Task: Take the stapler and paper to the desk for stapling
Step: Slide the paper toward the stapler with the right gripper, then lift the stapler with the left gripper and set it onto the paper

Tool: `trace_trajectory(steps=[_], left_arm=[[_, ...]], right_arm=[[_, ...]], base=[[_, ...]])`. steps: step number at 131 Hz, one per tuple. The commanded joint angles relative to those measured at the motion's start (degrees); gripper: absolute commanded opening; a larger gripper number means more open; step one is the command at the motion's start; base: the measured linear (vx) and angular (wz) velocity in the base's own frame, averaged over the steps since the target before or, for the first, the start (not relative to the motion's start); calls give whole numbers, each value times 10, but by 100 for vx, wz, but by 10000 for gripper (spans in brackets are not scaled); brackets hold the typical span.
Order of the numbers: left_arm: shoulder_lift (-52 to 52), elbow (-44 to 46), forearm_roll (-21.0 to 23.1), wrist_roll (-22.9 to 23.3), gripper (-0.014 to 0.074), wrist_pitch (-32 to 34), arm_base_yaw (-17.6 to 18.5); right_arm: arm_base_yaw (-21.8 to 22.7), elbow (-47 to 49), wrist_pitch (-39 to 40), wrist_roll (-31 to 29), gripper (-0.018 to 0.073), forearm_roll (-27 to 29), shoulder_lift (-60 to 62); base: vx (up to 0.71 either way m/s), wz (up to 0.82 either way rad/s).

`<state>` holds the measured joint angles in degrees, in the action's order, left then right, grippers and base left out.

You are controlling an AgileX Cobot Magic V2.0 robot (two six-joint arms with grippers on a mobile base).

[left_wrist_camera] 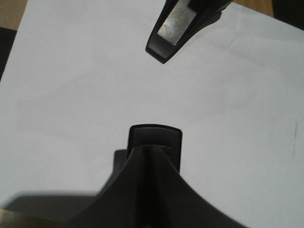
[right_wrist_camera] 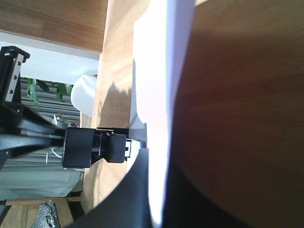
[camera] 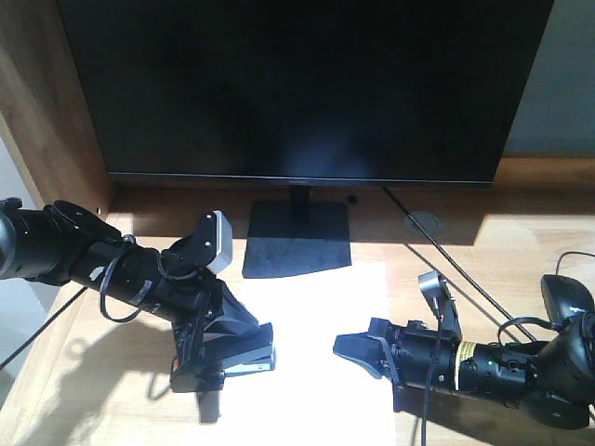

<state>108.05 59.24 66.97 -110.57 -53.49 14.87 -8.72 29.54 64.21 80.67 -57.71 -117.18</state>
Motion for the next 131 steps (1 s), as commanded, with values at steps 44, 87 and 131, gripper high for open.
trace_trajectory(steps=[44, 87, 131], left_arm=[[-21, 12, 31, -5, -6, 10, 22], [28, 12, 24, -5, -6, 14, 28], [62, 12, -5, -5, -6, 23, 28]], right_arm=[[1, 7, 43, -8, 0, 8, 20], [1, 7, 43, -8, 0, 15, 20], [1, 7, 46, -8, 0, 16, 20]], base=[[0, 0], [0, 0], [0, 0]])
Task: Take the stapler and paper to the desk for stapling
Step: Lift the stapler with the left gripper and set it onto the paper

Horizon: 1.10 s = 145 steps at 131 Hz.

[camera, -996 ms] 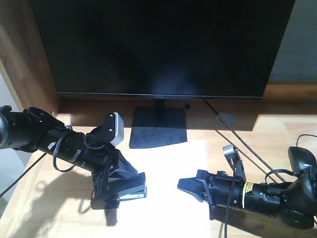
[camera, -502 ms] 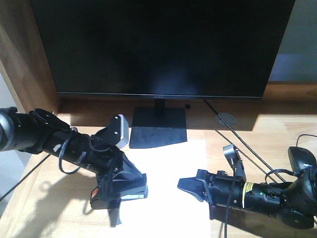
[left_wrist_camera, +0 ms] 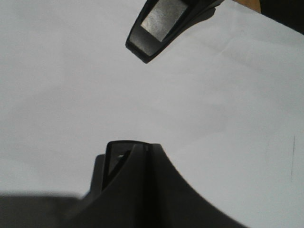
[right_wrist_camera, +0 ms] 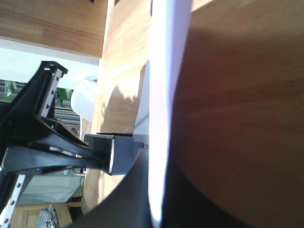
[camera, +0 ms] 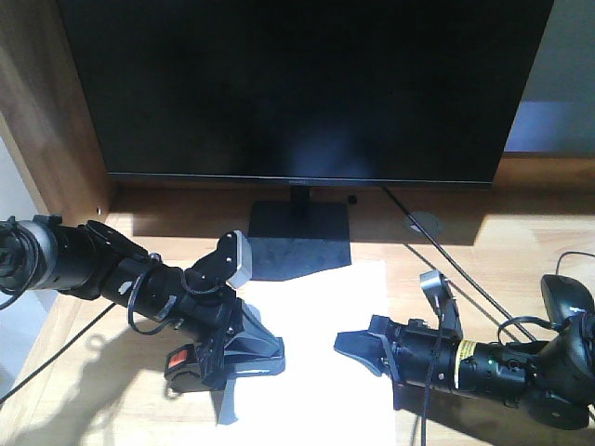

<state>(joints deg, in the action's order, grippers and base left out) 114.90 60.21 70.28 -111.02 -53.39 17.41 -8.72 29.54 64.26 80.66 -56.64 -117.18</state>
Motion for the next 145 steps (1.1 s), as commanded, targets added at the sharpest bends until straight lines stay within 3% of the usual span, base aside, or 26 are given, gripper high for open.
trace_trajectory(steps=[1, 44, 119, 145], left_arm=[[-6, 2, -38, 0, -6, 22, 3], [-21, 2, -35, 1, -6, 16, 3], [-213, 2, -32, 6, -6, 14, 1], [-225, 2, -32, 6, -6, 10, 1]], right_arm=[[1, 7, 46, -8, 0, 5, 20], [1, 7, 47, -8, 0, 4, 20], [1, 7, 59, -8, 8, 4, 20], [1, 7, 63, -16, 76, 3, 20]], base=[[0, 0], [0, 0], [0, 0], [0, 0]])
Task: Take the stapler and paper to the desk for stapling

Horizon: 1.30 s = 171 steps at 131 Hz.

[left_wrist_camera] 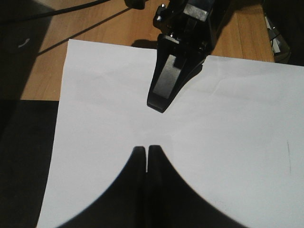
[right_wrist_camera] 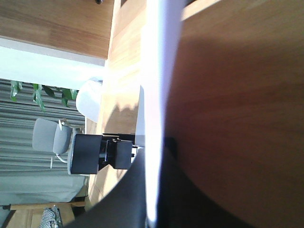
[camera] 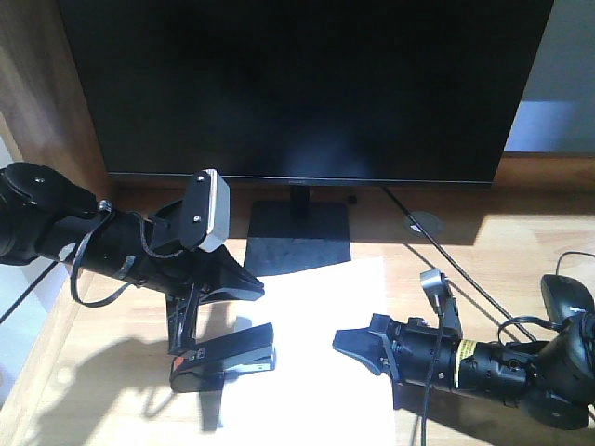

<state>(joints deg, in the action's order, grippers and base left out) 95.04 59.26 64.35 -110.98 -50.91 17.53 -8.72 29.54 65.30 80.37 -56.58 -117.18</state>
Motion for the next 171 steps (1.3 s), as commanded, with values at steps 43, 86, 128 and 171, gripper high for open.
trace_trajectory(steps=[43, 86, 128, 171], left_arm=[[-26, 11, 27, 10, -6, -23, 0], [-26, 11, 27, 53, -6, 2, 0], [-54, 11, -118, 279, -6, 189, 0], [-97, 7, -475, 707, -6, 288, 0]], right_arm=[[1, 7, 72, -56, 599, -25, 24], [1, 7, -101, -77, 596, -43, 101], [1, 7, -375, -92, 547, -44, 250], [1, 7, -540, -133, 289, -44, 403]], base=[[0, 0], [0, 0], [0, 0], [0, 0]])
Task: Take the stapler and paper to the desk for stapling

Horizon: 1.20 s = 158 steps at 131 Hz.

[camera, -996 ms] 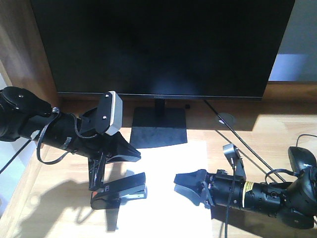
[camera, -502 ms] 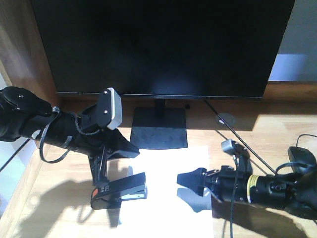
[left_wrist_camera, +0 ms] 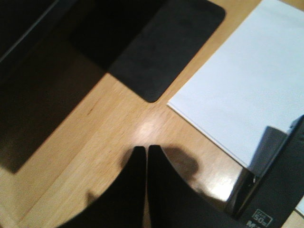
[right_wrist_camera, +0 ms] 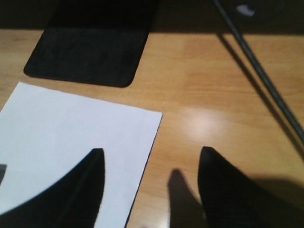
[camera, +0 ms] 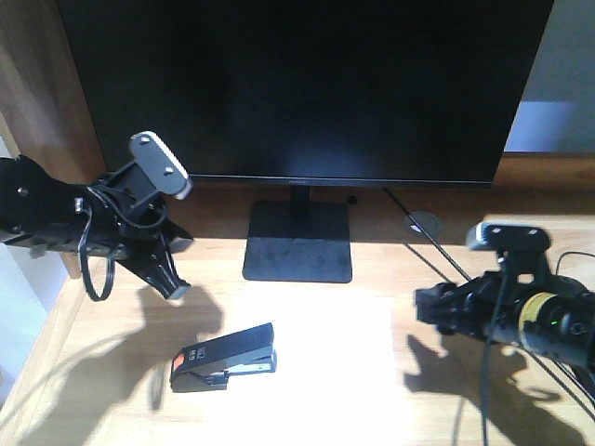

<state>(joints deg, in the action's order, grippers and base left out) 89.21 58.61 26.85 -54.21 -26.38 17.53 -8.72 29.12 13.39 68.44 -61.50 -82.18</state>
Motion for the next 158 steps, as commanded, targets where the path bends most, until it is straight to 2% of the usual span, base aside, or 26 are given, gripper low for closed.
trace_trajectory(steps=[1, 9, 24, 36, 53, 71, 118, 158], left_arm=[[-38, 13, -100, 139, -6, 44, 0], [-49, 13, -171, 240, -6, 48, 0], [-67, 13, -287, 377, -6, 49, 0], [-88, 13, -349, 438, -6, 51, 0], [-119, 13, -352, 442, -6, 69, 0], [-169, -14, -347, 441, -6, 128, 1], [-364, -194, -333, 442, -6, 277, 1], [-544, -302, -333, 442, -6, 299, 1]], right_arm=[[1, 11, -26, -14, 267, 6, 59], [1, 11, -49, -14, 176, 6, 83], [1, 11, -90, -14, -17, 6, 130], [1, 11, -115, -14, -11, 6, 170], [1, 10, -122, -15, -10, -16, 225], [1, 10, -120, -15, -8, -40, 291], [1, -21, -125, -15, -6, -40, 484], [1, -120, -125, -15, -6, -40, 621]], base=[[0, 0], [0, 0], [0, 0], [0, 0], [0, 0], [0, 0], [0, 0], [0, 0]])
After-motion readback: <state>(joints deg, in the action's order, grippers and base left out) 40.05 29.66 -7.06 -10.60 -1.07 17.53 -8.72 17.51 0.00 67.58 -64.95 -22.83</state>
